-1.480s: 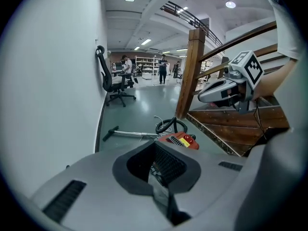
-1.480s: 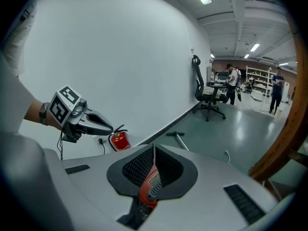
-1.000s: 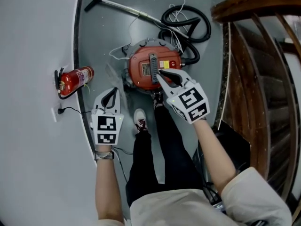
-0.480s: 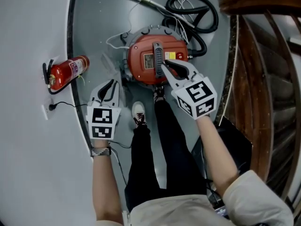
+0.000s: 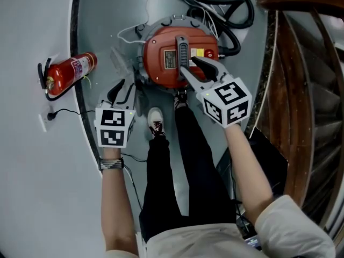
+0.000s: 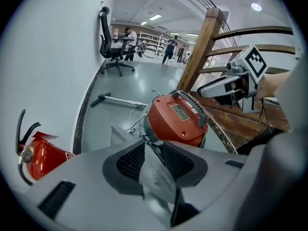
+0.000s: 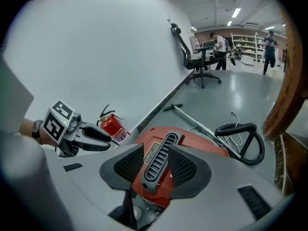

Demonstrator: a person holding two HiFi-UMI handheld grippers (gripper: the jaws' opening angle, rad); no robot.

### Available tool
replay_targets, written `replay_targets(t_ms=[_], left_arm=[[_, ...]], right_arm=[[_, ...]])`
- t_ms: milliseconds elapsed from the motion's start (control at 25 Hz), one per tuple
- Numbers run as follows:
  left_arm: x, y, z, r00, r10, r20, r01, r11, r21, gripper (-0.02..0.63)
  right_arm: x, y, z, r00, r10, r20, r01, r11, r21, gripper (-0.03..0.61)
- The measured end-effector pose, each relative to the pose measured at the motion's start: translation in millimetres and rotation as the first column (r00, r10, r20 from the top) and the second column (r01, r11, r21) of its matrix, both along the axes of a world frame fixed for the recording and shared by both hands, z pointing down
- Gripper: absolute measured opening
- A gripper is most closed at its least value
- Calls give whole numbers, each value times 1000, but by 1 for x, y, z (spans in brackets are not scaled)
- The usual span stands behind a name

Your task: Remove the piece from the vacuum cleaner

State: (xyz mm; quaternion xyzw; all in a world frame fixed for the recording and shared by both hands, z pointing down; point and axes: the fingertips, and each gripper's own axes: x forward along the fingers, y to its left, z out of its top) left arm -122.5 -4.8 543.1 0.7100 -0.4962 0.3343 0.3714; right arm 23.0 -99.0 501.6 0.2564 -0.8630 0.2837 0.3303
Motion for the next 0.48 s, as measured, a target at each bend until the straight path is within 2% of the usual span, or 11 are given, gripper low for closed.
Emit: replay_targets(t_ms=[120, 200, 360, 480], left_arm=[[4, 0, 13, 1000, 14, 2, -14, 1000, -25, 156], [5, 1, 21, 1000, 11, 10, -11, 999, -43, 161], [5, 1, 37, 999, -39, 15, 40, 997, -69, 167], [7, 1, 46, 997, -79, 12, 80, 993, -87, 180]], right_arm=[[2, 1, 13, 1000, 8, -10, -9, 1000, -25, 160], [3, 2, 19, 1000, 21, -6, -21, 999, -43, 160], [4, 2, 27, 997, 73, 16, -72, 995, -64, 160], [5, 1, 35, 997, 76, 9, -75, 994, -76, 160]])
